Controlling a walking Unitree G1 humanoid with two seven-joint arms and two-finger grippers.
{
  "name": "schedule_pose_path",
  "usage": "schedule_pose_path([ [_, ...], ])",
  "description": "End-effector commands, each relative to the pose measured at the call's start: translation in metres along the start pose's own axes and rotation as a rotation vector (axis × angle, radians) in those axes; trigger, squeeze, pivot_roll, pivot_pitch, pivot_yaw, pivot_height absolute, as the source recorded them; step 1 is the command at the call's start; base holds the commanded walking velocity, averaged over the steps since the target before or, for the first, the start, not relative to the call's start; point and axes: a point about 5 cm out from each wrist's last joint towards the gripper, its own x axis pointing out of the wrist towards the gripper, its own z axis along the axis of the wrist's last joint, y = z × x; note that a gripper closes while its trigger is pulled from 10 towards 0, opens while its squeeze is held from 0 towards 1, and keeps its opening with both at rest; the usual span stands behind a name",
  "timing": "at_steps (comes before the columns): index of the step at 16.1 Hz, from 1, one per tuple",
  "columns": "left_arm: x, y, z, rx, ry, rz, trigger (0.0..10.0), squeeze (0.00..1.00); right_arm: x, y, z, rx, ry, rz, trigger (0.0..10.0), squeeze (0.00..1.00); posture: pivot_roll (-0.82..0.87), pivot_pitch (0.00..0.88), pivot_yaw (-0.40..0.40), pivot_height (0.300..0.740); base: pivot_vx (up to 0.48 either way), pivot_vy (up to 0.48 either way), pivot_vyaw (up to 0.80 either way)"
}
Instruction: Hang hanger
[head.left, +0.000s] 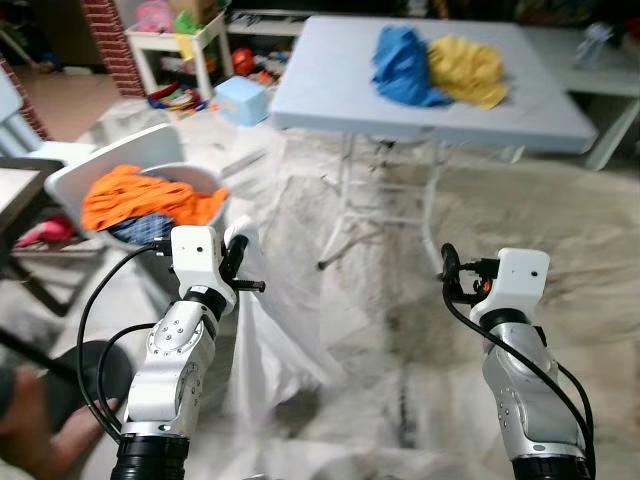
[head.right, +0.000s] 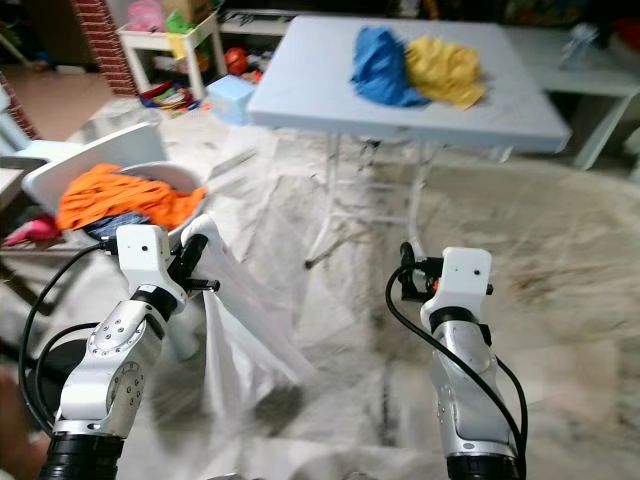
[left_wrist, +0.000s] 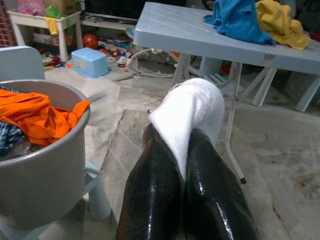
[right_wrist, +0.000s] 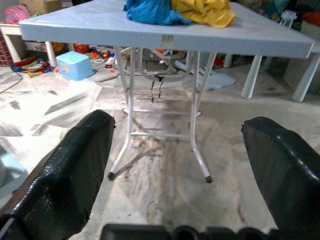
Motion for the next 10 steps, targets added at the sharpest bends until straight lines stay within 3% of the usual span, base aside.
schedule_pose_path([
  [1,0.0008,-0.008,0.0072,0.005,-0.039,-0.044,10.0,0.0,-0.0023,-0.0065,-0.0012,-0.008,0.004,-0.016,10.0,0.0,-0.05,0.069,0.0,0.74,0.0,0.0,0.0],
  [7,-0.0013,-0.0084,0.0081,0.005,-0.054,-0.073,10.0,0.0,-0.0028,-0.0062,-0.0016,-0.006,0.005,-0.014,10.0,0.0,-0.05,0.069,0.0,0.74,0.0,0.0,0.0],
  [10,-0.0008,-0.0086,0.0092,-0.001,-0.058,-0.083,10.0,0.0,-0.0021,-0.0054,-0.0011,-0.006,0.004,-0.01,10.0,0.0,-0.05,0.07,0.002,0.74,0.275,0.0,-0.46],
])
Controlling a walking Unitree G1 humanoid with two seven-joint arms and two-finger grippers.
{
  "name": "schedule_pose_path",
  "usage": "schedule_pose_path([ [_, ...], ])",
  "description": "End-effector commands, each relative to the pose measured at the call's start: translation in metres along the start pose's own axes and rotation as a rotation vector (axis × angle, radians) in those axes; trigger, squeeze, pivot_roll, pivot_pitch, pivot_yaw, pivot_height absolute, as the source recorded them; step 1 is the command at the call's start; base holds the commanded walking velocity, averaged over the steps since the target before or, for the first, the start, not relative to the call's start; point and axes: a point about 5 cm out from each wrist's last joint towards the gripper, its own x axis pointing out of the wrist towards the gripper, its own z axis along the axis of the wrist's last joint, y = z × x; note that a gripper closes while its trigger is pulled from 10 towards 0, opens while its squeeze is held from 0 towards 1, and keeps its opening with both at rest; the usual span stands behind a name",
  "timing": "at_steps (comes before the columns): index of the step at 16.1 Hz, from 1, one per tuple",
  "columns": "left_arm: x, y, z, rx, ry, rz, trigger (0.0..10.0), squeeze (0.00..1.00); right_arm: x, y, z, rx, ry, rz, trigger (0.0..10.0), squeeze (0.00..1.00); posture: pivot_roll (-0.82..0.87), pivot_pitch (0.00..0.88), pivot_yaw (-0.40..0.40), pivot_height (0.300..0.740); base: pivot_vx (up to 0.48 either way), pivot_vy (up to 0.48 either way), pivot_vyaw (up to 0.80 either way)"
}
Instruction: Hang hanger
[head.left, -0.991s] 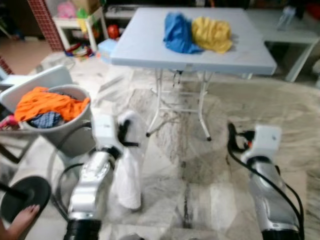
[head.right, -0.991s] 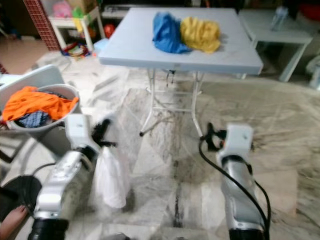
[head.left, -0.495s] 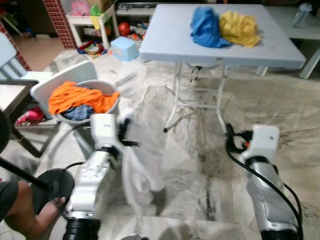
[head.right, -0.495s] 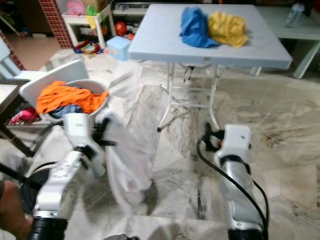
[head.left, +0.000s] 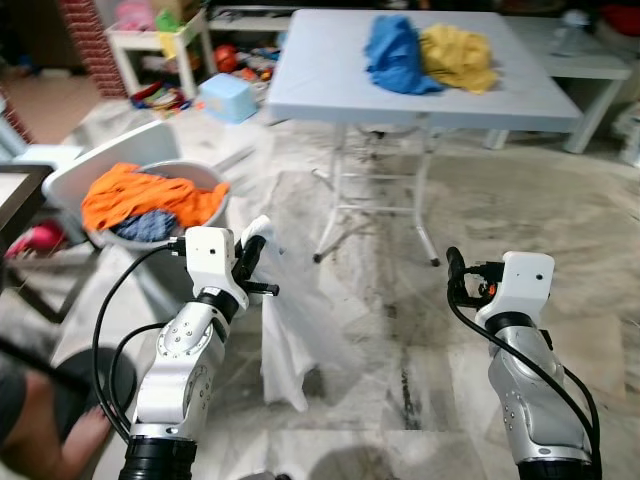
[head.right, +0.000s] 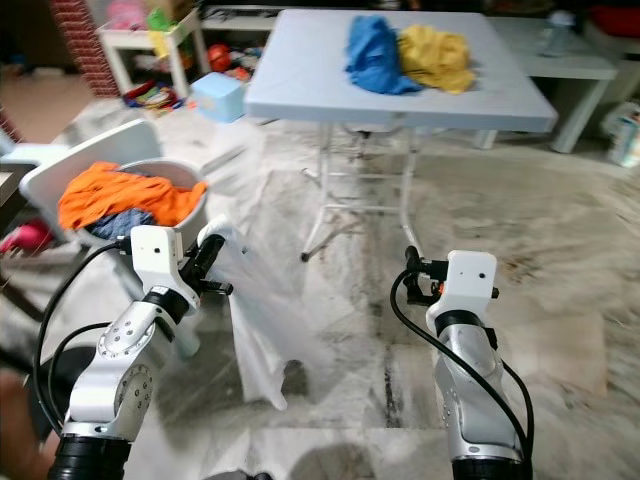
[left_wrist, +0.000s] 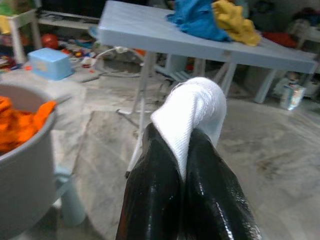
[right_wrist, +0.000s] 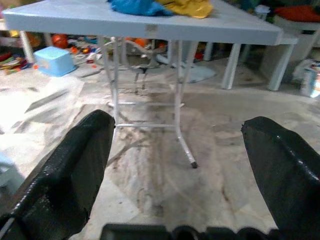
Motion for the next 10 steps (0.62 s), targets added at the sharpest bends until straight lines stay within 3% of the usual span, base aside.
schedule_pose_path([
  [1,0.0002,-0.0008,0.0099,0.01,-0.05,-0.011,10.0,0.0,0.0006,-0.0015,0.0029,0.0,-0.011,-0.002,10.0,0.0,-0.05,0.07,0.002,0.74,0.285,0.0,-0.52],
  [10,0.0023,-0.0028,0.0106,0.007,-0.056,-0.019,10.0,0.0,0.0044,-0.0026,0.0051,-0.001,-0.02,-0.003,10.0,0.0,-0.05,0.06,-0.001,0.74,0.281,0.0,-0.48],
])
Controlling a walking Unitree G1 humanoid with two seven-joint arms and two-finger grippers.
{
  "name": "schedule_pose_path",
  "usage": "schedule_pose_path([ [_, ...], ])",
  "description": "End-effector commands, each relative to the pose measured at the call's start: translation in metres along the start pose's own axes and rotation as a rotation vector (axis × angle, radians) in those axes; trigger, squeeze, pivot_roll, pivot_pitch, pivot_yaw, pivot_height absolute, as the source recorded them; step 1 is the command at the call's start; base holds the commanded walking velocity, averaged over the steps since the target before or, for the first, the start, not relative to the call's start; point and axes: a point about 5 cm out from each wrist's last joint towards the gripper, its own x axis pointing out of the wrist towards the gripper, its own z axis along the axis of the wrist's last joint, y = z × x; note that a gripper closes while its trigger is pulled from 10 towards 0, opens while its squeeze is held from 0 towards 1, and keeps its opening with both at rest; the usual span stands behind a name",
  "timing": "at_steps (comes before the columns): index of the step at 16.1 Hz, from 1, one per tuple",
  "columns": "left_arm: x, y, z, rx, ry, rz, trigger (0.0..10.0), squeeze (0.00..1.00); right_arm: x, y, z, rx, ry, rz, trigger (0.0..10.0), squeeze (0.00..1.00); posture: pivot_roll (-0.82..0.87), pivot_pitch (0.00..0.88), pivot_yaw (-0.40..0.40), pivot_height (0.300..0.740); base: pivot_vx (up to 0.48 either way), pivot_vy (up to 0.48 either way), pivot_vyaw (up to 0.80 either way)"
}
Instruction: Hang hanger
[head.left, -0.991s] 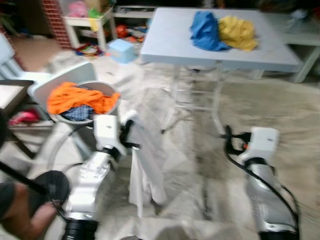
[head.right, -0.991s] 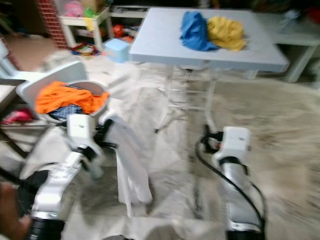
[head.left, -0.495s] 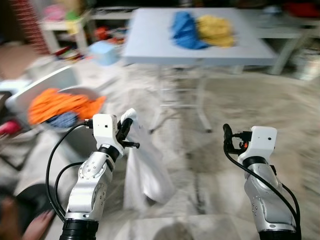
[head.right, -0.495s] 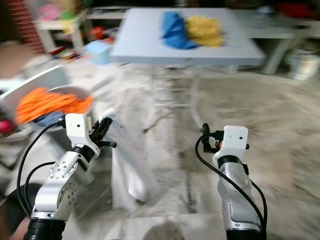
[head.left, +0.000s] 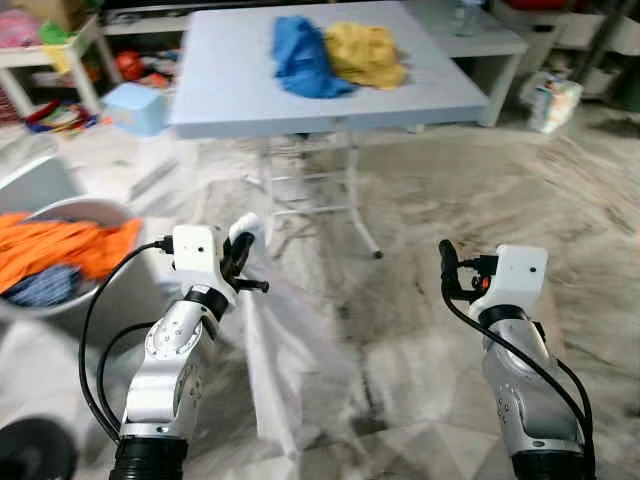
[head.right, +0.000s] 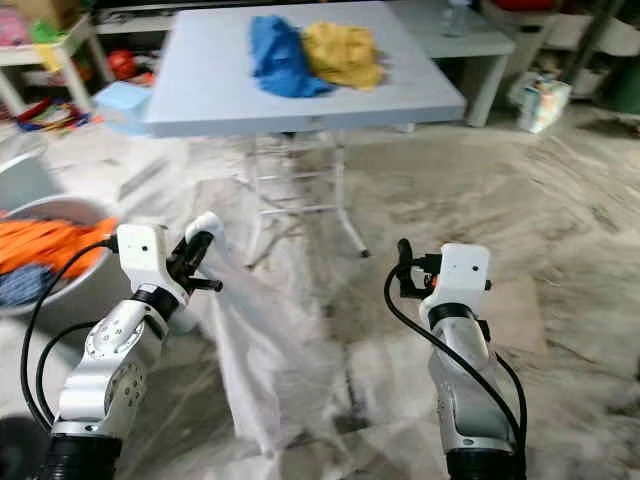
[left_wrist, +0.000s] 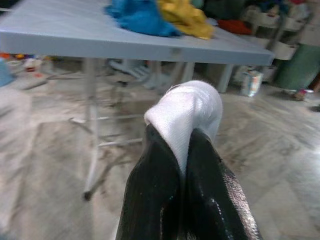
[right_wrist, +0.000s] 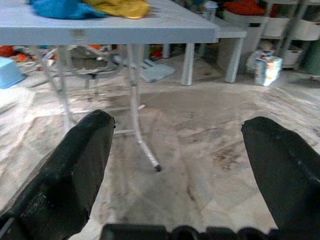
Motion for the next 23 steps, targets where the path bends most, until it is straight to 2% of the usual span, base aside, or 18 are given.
schedule_pose_path([
  [1,0.003,-0.008,0.007,0.003,-0.035,-0.036,10.0,0.0,-0.001,-0.009,-0.002,-0.005,0.008,-0.03,10.0,0.0,-0.05,0.06,-0.001,0.74,0.277,0.0,-0.44],
  [7,0.002,-0.008,0.006,0.007,-0.027,-0.034,10.0,0.0,-0.001,-0.007,-0.004,0.002,0.009,-0.028,10.0,0.0,-0.04,0.059,0.001,0.74,0.277,0.0,-0.59],
  [9,0.0,-0.003,0.004,0.021,-0.016,-0.025,10.0,0.0,-0.001,-0.007,-0.005,0.005,0.008,-0.031,10.0,0.0,-0.03,0.05,0.013,0.74,0.276,0.0,0.0],
  [12,-0.016,0.016,0.001,0.086,0.015,0.027,10.0,0.0,-0.007,-0.012,-0.006,0.009,-0.009,-0.04,10.0,0.0,-0.01,0.04,0.027,0.74,0.276,0.0,0.0],
  [14,-0.034,0.027,-0.008,0.12,0.057,0.063,10.0,0.0,-0.014,-0.025,-0.007,-0.02,-0.013,-0.071,10.0,0.0,0.01,0.027,0.041,0.74,0.268,0.0,0.0],
  [17,-0.051,0.028,-0.017,0.137,0.097,0.062,10.0,0.0,-0.023,-0.042,-0.011,-0.027,0.007,-0.134,10.0,0.0,0.01,0.013,0.05,0.74,0.259,0.0,0.0],
  [19,-0.052,0.029,-0.017,0.139,0.106,0.066,10.0,0.0,-0.027,-0.044,-0.016,-0.021,0.021,-0.145,10.0,0.0,0.01,0.012,0.053,0.74,0.0,0.0,-0.8],
  [22,-0.043,0.029,-0.013,0.127,0.084,0.095,10.0,0.0,-0.028,-0.039,-0.015,-0.025,0.018,-0.129,10.0,0.0,0.0,0.015,0.05,0.74,0.0,0.0,-0.7],
  [23,-0.041,0.028,-0.012,0.096,0.083,0.1,10.0,0.0,-0.027,-0.039,-0.014,-0.025,0.017,-0.128,10.0,0.0,0.0,0.016,0.048,0.74,0.0,0.0,0.0],
])
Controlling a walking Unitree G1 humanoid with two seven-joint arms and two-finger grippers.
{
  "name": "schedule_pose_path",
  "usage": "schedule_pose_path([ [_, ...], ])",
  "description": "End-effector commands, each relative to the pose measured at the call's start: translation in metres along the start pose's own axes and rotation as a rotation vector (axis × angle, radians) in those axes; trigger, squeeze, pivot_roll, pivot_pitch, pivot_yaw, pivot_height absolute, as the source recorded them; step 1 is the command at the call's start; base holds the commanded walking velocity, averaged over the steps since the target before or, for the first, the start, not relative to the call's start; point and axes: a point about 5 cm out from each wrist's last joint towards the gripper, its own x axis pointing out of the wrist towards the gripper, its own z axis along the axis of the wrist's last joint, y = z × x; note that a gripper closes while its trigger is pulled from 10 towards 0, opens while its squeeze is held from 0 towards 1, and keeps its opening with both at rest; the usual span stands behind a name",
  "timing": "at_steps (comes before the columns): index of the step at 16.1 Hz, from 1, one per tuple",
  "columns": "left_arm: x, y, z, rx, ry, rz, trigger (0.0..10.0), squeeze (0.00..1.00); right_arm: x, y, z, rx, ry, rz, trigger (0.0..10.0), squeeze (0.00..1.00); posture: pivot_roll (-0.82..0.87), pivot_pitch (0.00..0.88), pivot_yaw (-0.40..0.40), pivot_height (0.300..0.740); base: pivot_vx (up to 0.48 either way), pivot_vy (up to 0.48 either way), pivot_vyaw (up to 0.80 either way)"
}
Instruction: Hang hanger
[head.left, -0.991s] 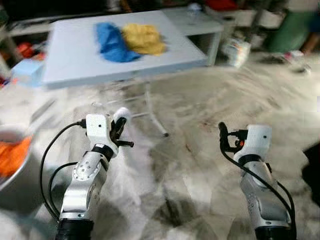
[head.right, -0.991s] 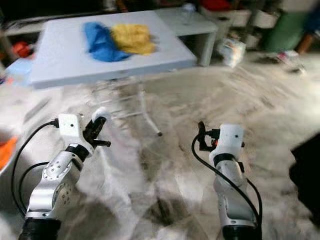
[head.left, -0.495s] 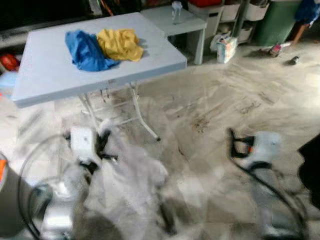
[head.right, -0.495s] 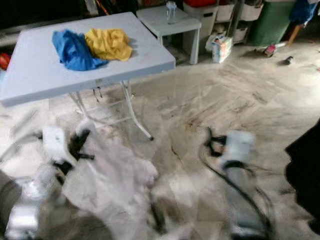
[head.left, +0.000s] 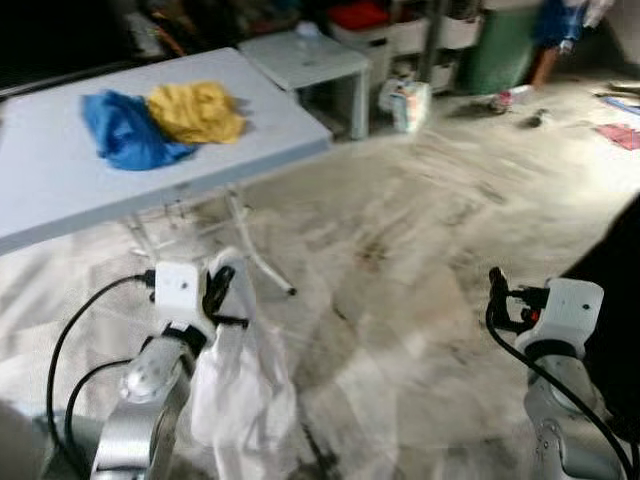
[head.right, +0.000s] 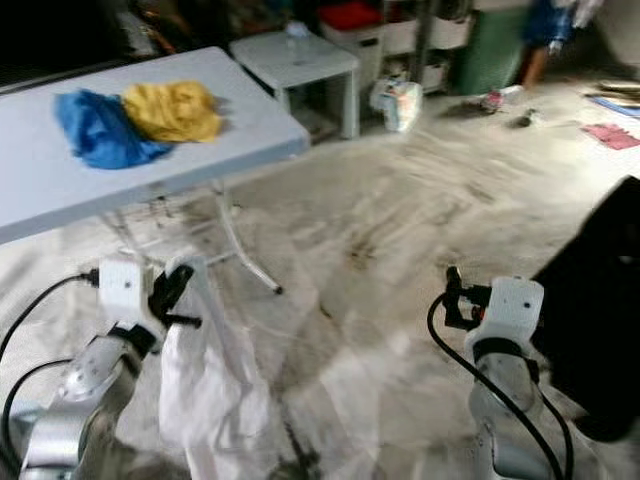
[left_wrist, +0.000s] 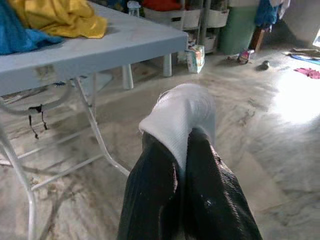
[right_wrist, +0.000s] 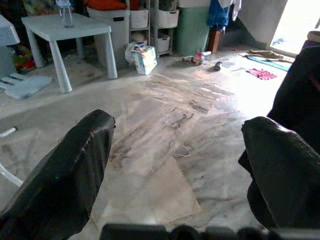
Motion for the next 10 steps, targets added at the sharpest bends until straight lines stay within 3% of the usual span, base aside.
schedule_pose_path([
  [1,-0.0017,0.0069,0.0024,-0.018,0.001,0.027,10.0,0.0,0.0016,0.0037,0.0063,0.005,-0.022,0.017,10.0,0.0,0.0,0.016,0.045,0.74,0.0,0.0,0.0],
  [3,-0.0019,0.007,0.0026,-0.025,0.001,0.026,10.0,0.0,0.0009,0.0032,0.0053,0.001,-0.015,0.018,10.0,0.0,0.0,0.016,0.041,0.74,0.0,0.285,-0.23],
  [10,-0.0011,0.002,-0.0024,-0.054,0.023,0.021,10.0,0.0,0.0024,0.0084,0.0052,-0.011,-0.009,0.047,10.0,0.0,-0.01,0.016,0.029,0.74,0.0,0.361,-0.8],
])
